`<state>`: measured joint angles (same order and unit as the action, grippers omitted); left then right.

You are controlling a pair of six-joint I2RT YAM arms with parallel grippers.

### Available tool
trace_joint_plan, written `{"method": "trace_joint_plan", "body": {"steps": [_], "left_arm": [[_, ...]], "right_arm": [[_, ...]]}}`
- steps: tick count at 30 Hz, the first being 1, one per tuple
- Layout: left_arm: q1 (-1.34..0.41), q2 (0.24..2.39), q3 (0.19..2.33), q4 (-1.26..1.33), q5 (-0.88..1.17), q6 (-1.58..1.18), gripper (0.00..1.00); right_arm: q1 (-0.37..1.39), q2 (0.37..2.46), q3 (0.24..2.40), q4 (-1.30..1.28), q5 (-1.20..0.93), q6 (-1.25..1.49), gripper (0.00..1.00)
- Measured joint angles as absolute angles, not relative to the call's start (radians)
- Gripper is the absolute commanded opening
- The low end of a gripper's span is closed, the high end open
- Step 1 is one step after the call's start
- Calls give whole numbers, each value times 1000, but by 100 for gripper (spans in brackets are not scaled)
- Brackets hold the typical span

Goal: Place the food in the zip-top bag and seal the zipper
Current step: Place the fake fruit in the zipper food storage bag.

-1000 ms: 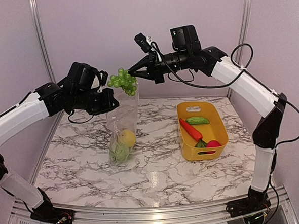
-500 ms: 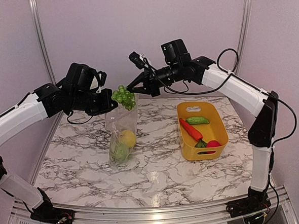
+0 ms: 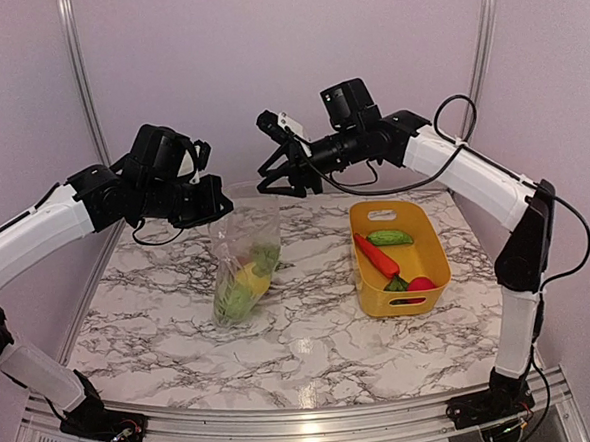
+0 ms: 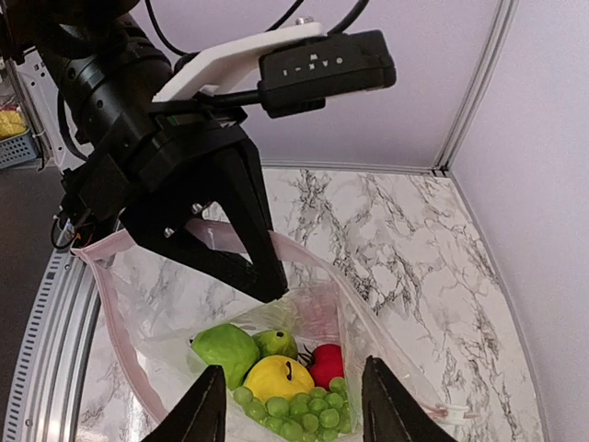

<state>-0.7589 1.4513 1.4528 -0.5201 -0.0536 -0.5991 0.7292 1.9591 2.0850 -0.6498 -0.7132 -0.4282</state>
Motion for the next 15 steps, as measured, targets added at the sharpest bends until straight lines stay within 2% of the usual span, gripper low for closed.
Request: {"method": "trace_joint_plan", "body": {"steps": [6,9,15], "left_arm": [[-759,1451,1451,-519,-53,-599,0],[-759,1451,1451,-519,-53,-598,0],[-759,1454,1452,-517,-50,-598,0]], "right_arm": [[737,1898,2091,-759,-712,-609,45],[743,1869,2088,-807,-698,-691,41],[745,1815,2001,-846,-606,-790,36]]}}
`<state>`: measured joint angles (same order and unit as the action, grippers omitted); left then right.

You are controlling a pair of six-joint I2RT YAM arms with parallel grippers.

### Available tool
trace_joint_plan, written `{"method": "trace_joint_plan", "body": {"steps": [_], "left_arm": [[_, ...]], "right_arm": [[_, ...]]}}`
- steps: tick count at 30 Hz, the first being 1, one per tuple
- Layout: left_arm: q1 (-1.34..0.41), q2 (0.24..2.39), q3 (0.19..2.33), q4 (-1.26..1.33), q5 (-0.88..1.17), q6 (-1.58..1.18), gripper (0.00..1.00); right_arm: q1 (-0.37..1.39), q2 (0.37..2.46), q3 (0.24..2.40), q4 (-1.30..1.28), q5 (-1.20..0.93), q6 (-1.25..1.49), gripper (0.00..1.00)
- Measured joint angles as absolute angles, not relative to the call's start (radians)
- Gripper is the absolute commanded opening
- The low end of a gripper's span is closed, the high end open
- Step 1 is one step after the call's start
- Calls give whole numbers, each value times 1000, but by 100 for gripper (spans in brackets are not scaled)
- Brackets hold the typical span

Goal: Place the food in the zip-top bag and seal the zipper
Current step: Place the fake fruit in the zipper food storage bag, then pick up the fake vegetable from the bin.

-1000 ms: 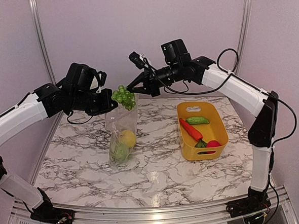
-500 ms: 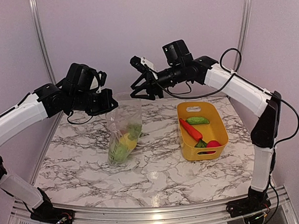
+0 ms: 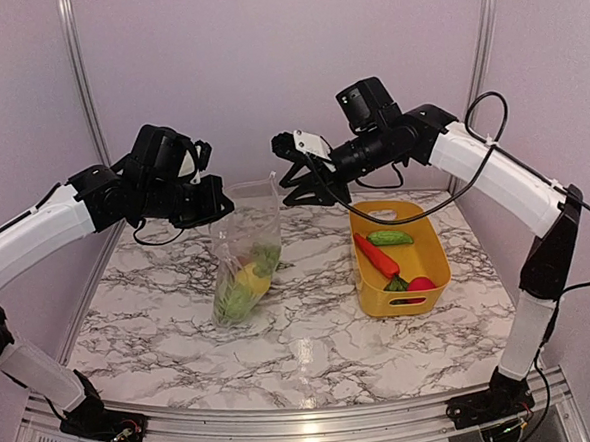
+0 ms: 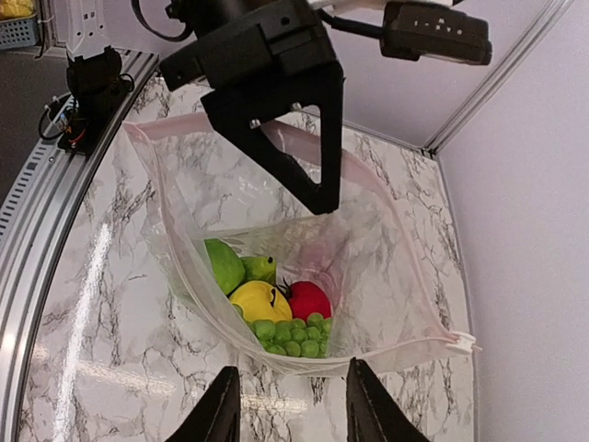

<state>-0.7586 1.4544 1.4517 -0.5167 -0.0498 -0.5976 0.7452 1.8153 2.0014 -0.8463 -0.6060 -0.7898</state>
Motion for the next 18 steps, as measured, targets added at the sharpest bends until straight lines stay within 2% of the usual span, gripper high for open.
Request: {"method": "trace_joint_plan", "body": {"steps": [5,14,18], "left_arm": [[-757,1462,1452,-508,-42,-596,0],[-757,1473,1452,-502,-34,-595,0],[-757,1475,1452,-502,-31,-595,0]], "right_arm": [[745,1776,1874,-860,-505,-843,32],[725,1649,1662,-873,-360,-870,33],[650,1575,1601,-872,-346,-867,32]]}}
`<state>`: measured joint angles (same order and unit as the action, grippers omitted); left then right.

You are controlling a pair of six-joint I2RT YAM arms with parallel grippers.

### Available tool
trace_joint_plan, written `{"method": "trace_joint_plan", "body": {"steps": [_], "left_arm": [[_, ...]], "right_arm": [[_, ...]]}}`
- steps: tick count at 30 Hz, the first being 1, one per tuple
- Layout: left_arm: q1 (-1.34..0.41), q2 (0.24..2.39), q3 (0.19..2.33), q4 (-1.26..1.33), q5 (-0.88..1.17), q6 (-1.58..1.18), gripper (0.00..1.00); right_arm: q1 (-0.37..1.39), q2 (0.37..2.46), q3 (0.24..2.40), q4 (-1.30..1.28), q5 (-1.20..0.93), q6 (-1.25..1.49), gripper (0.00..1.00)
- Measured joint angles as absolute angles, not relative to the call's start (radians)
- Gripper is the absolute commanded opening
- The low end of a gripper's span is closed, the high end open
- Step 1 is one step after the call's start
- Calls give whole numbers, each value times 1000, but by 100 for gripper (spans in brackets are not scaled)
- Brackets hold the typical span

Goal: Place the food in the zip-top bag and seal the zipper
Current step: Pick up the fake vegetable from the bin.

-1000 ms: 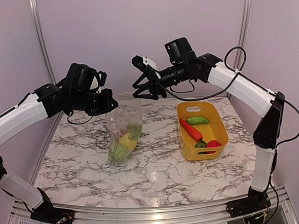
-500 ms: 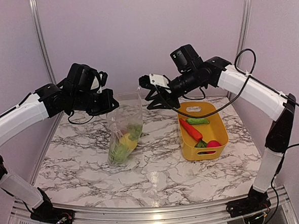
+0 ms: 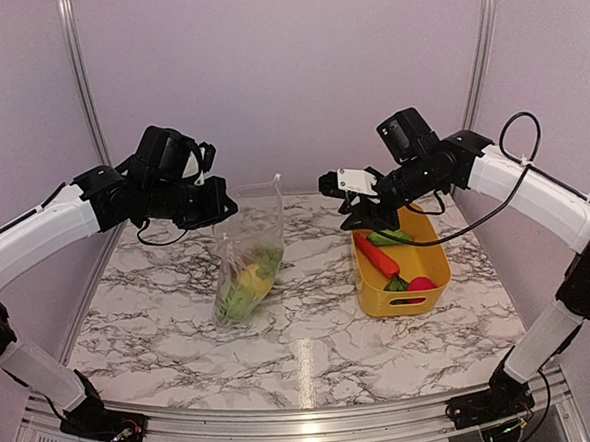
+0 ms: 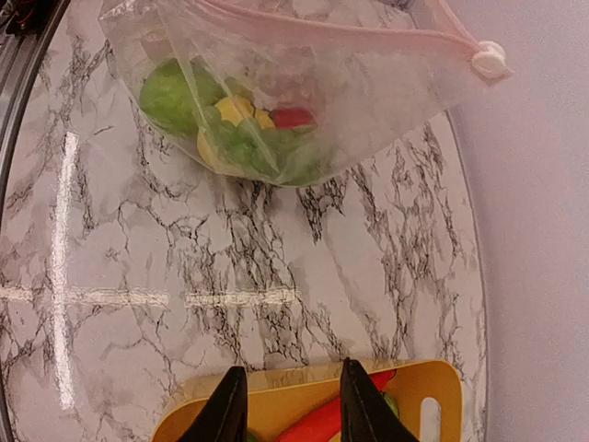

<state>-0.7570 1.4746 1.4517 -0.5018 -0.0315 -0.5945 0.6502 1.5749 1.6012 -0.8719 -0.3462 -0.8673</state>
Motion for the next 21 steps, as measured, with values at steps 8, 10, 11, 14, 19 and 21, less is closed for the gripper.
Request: {"method": "trace_joint_plan", "body": {"steps": [8,10,11,14,19,21], "left_arm": [[-756,1481,1452,-502,-22,-593,0],[-756,1483,1452,-502,-20,-591,0],[-755,1484,1452,-502,-19,-591,0],[-755,1484,1452,-502,-17,-591,0],[-754,1484,1452,-503,-17,-591,0],[-754,1484,1452,-503,-17,-591,0]], "right_arm": [[419,1573,1492,-862,-354,-816,31],[379,1599,1478,-859,-353,-793,30],[361,1617,1474,-855,-348,-780,30],[330,1676,1468,-843,-316,-744,27],[323,1780,1469,-837,-282,-682,25],[323,1815,1469,-836,-282,-660,25]]}}
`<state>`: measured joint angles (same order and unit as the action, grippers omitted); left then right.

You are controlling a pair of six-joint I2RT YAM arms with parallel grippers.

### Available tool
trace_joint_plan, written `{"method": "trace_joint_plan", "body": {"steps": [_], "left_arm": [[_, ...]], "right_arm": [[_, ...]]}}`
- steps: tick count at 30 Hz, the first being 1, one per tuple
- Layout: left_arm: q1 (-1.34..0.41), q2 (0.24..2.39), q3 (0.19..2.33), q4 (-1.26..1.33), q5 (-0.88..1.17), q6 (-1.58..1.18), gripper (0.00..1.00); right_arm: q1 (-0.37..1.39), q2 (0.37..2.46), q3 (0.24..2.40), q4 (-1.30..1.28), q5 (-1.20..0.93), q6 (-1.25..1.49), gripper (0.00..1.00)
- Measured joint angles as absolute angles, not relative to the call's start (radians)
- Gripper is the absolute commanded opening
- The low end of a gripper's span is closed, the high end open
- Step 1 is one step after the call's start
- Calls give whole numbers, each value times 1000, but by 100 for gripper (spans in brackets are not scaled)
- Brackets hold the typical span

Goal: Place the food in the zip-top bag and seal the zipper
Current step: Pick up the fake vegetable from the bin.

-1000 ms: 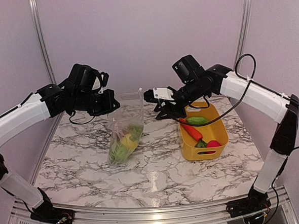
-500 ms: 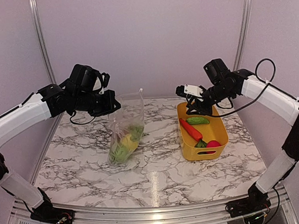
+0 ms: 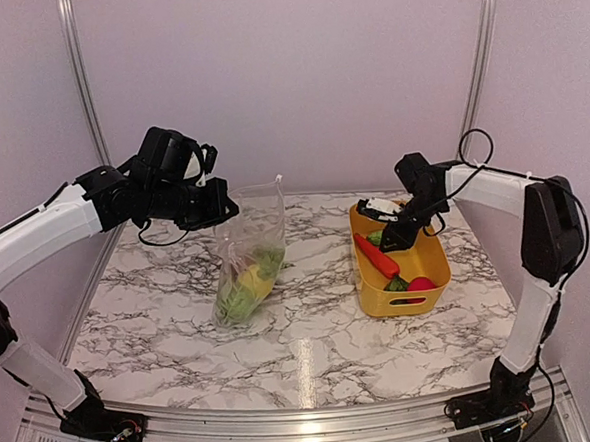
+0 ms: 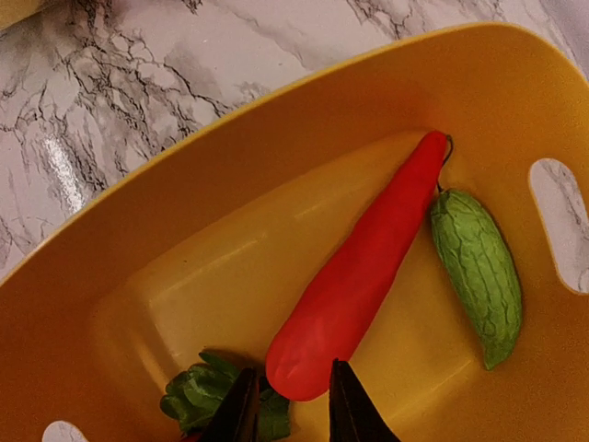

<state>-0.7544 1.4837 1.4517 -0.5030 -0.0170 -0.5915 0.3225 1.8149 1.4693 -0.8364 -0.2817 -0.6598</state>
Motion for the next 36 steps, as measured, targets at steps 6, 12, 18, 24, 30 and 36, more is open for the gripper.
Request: {"method": "trace_joint_plan", "body": {"steps": [6,12,18,24,30,36], "left_arm": [[-754,1477,1448,-505,-20,-601,0],[-754,1464,1443,-521,-33,-610,0],[-754,1435,1427,-537,-51,-624,0],[-754,1407,1416,-556,-65,-635,0],[-754,1390,1407,-562,-80,-648,0],[-754,1388,1406,-563,-86,-649,0]], "right_arm": [[323,1920,1523,-820,-265,-581,26],[323,2027,1612,-779,-225,-501,34],[323,2094,1650,-748,-191,-444,36],[323,2143,1673,-731,-175,-406,38],[323,2154,1687,-715,-166,-381,39],[323,2154,1675,-698,-148,-365,41]]}}
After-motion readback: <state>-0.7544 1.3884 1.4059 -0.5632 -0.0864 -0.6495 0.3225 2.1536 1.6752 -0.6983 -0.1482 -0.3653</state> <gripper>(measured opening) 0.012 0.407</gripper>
